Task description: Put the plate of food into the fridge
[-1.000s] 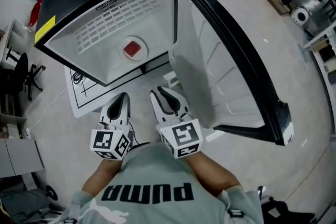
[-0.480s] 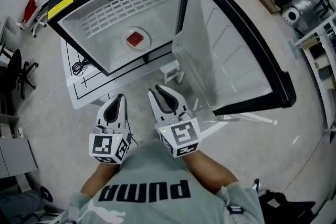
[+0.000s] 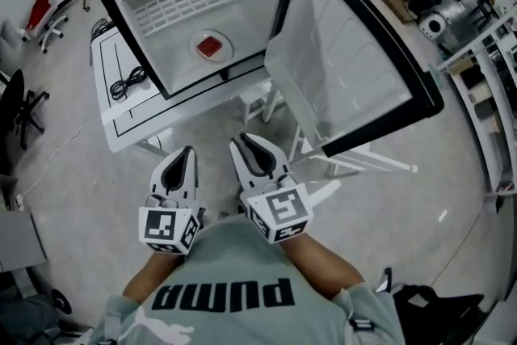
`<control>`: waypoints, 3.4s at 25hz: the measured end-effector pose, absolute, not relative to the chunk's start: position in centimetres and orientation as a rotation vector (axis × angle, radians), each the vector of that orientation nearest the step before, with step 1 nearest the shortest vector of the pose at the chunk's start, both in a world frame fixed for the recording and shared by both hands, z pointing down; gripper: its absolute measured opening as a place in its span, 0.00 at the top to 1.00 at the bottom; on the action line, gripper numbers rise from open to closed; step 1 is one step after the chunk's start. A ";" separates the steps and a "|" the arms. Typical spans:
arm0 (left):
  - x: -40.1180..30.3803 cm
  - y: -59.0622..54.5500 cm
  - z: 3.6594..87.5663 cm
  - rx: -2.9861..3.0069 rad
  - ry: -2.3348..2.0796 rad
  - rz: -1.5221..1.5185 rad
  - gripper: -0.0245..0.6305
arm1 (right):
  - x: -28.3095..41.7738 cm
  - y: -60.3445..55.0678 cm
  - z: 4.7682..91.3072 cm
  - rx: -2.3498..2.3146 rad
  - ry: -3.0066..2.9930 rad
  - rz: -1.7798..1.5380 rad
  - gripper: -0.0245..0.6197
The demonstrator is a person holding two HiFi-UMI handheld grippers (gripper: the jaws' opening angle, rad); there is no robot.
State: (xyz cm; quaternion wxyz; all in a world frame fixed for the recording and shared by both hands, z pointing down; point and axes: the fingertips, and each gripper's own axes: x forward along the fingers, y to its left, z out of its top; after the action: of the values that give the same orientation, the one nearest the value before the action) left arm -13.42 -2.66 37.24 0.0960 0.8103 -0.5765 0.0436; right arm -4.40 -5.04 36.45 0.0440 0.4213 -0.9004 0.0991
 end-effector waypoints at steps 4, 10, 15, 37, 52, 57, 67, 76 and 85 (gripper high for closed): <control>-13.4 -0.5 37.1 2.427 -1.689 0.111 0.96 | -4.6 -2.7 36.6 1.301 -2.726 0.292 0.84; -13.2 3.2 37.7 2.445 -1.652 0.102 0.96 | -4.9 1.0 37.3 1.312 -2.685 0.288 0.84; -12.4 5.1 38.4 2.459 -1.601 0.084 0.96 | -4.3 3.2 37.8 1.317 -2.645 0.276 0.84; 1.3 8.4 36.1 2.437 -1.704 0.074 0.96 | 7.7 6.5 35.4 1.097 -2.808 0.150 0.84; 6.7 12.8 37.8 2.285 -1.919 0.093 0.96 | 14.6 10.3 37.6 0.885 -2.876 0.127 0.95; 7.4 14.0 38.5 2.252 -1.939 0.084 0.96 | 15.5 11.5 38.4 0.845 -2.862 0.126 0.95; 7.6 15.1 39.4 2.211 -1.976 0.086 0.96 | 15.5 13.2 39.9 0.762 -2.843 0.120 0.95; 7.7 15.2 39.1 2.217 -1.985 0.090 0.96 | 15.4 13.0 39.4 0.771 -2.864 0.135 0.95; 8.0 15.0 39.7 2.218 -1.970 0.097 0.96 | 15.3 12.8 39.5 0.762 -2.877 0.124 0.95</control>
State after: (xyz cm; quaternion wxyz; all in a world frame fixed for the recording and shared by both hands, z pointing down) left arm 8.02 15.05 39.71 0.0867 0.7446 -0.6611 0.0325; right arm 15.32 12.78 39.48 0.0813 0.2551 -0.9626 0.0415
